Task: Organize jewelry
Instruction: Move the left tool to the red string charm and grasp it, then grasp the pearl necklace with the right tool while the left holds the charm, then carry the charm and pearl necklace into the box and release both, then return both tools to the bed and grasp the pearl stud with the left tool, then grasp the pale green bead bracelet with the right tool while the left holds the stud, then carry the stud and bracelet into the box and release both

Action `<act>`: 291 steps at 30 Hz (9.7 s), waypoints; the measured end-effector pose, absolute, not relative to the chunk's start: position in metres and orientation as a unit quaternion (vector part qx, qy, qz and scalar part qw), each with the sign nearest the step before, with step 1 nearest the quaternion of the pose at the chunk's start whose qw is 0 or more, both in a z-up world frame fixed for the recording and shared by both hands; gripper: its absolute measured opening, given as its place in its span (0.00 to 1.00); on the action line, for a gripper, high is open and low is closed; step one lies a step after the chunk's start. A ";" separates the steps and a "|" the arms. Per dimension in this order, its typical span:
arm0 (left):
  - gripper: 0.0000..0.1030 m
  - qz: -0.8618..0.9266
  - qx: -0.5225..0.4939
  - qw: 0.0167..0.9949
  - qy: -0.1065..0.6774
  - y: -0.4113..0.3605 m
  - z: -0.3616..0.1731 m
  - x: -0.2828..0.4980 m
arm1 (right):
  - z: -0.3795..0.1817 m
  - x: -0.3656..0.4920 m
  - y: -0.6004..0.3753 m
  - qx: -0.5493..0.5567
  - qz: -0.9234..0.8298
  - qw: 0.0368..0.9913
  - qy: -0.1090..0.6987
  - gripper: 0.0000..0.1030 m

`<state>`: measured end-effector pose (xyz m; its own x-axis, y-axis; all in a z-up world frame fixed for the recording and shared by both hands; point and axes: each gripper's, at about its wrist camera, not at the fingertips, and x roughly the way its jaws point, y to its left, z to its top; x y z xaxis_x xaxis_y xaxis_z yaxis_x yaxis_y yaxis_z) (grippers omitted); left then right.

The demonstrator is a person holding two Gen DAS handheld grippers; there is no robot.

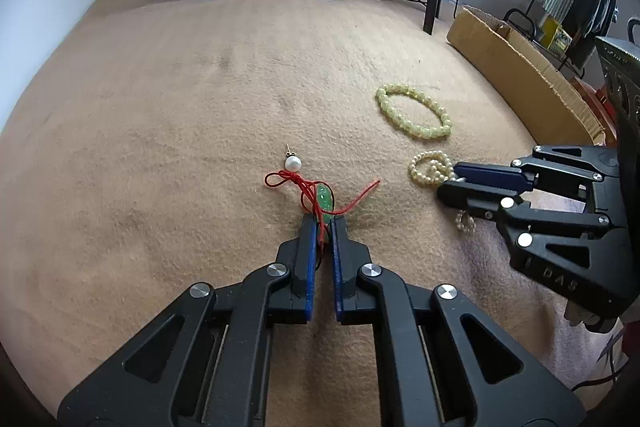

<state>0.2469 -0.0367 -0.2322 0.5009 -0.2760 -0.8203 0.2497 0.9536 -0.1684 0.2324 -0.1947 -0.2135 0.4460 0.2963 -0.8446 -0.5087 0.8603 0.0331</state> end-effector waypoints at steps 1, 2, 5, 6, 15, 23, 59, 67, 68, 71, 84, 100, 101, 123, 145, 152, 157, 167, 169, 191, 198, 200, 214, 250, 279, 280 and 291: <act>0.05 -0.152 -0.016 0.866 0.476 -0.036 -0.232 0.246 | -0.213 0.232 -0.196 -0.110 0.239 0.843 0.468 0.11; 0.05 -0.152 -0.018 0.866 0.476 -0.035 -0.231 0.245 | -0.213 0.232 -0.197 -0.108 0.239 0.844 0.468 0.07; 0.05 -0.153 -0.025 0.866 0.475 -0.033 -0.228 0.241 | -0.210 0.229 -0.202 -0.097 0.239 0.847 0.465 0.06; 0.04 -0.154 -0.026 0.866 0.475 -0.033 -0.227 0.239 | -0.209 0.228 -0.203 -0.094 0.239 0.847 0.465 0.06; 0.04 -0.149 -0.028 0.875 0.459 -0.028 -0.212 0.228 | -0.184 0.217 -0.227 -0.041 0.235 0.862 0.448 0.05; 0.04 -0.157 -0.028 0.884 0.439 -0.029 -0.186 0.215 | -0.139 0.202 -0.248 -0.022 0.231 0.881 0.413 0.05; 0.04 -0.284 0.008 0.882 0.375 -0.166 -0.100 0.229 | -0.040 0.177 -0.419 0.047 0.106 0.938 0.326 0.05; 0.04 -0.310 0.031 0.871 0.380 -0.216 -0.101 0.244 | -0.053 0.189 -0.443 0.051 0.080 0.937 0.335 0.05; 0.04 -0.313 0.031 0.870 0.380 -0.220 -0.102 0.246 | -0.055 0.190 -0.446 0.052 0.078 0.937 0.335 0.05; 0.04 -0.322 0.029 0.867 0.379 -0.235 -0.102 0.251 | -0.060 0.194 -0.453 0.054 0.069 0.937 0.338 0.05; 0.04 -0.340 0.040 0.848 0.404 -0.287 -0.126 0.265 | -0.092 0.207 -0.474 0.058 0.047 0.929 0.362 0.05; 0.05 -0.343 0.050 0.836 0.425 -0.299 -0.136 0.265 | -0.112 0.208 -0.481 0.075 0.040 0.922 0.378 0.29; 0.08 -0.343 0.051 0.836 0.426 -0.299 -0.137 0.266 | -0.111 0.207 -0.481 0.074 0.036 0.923 0.375 0.32; 0.59 -0.323 0.031 0.850 0.415 -0.262 -0.127 0.258 | -0.092 0.194 -0.470 0.060 -0.007 0.932 0.358 0.96; 0.59 -0.228 0.035 0.884 0.407 -0.120 -0.143 0.251 | -0.082 0.197 -0.409 0.041 0.048 0.933 0.355 1.00; 0.59 -0.181 0.020 0.890 0.419 -0.062 -0.163 0.253 | -0.087 0.205 -0.369 0.028 0.088 0.928 0.362 1.00; 0.59 -0.163 0.015 0.892 0.422 -0.039 -0.175 0.248 | -0.093 0.212 -0.344 0.027 0.113 0.922 0.369 1.00; 0.40 -0.157 0.015 0.885 0.439 -0.027 -0.198 0.250 | -0.121 0.239 -0.292 0.018 0.162 0.896 0.414 0.85; 0.36 -0.155 0.007 0.883 0.443 -0.024 -0.202 0.255 | -0.130 0.246 -0.282 0.017 0.167 0.888 0.428 0.79; 0.16 -0.149 -0.007 0.872 0.466 -0.031 -0.229 0.280 | -0.198 0.305 -0.233 -0.003 0.171 0.846 0.504 0.36; 0.08 -0.145 -0.002 0.873 0.465 -0.031 -0.231 0.283 | -0.208 0.311 -0.217 -0.042 0.160 0.845 0.509 0.28; 0.07 -0.144 -0.001 0.874 0.464 -0.031 -0.232 0.283 | -0.209 0.312 -0.214 -0.051 0.160 0.845 0.508 0.23; 0.06 -0.137 -0.007 0.881 0.453 -0.027 -0.221 0.276 | -0.194 0.299 -0.228 0.002 0.174 0.858 0.483 0.05; 0.06 -0.222 -0.009 0.896 0.385 -0.120 -0.134 0.271 | -0.068 0.199 -0.359 0.054 0.147 0.919 0.362 0.05; 0.06 -0.285 0.003 0.884 0.370 -0.250 -0.115 0.316 | -0.086 0.200 -0.423 0.070 0.103 0.922 0.367 0.05; 0.06 -0.286 0.005 0.884 0.370 -0.253 -0.115 0.316 | -0.087 0.201 -0.423 0.070 0.103 0.922 0.367 0.05; 0.06 -0.296 0.013 0.878 0.376 -0.278 -0.122 0.321 | -0.098 0.207 -0.425 0.072 0.104 0.918 0.376 0.05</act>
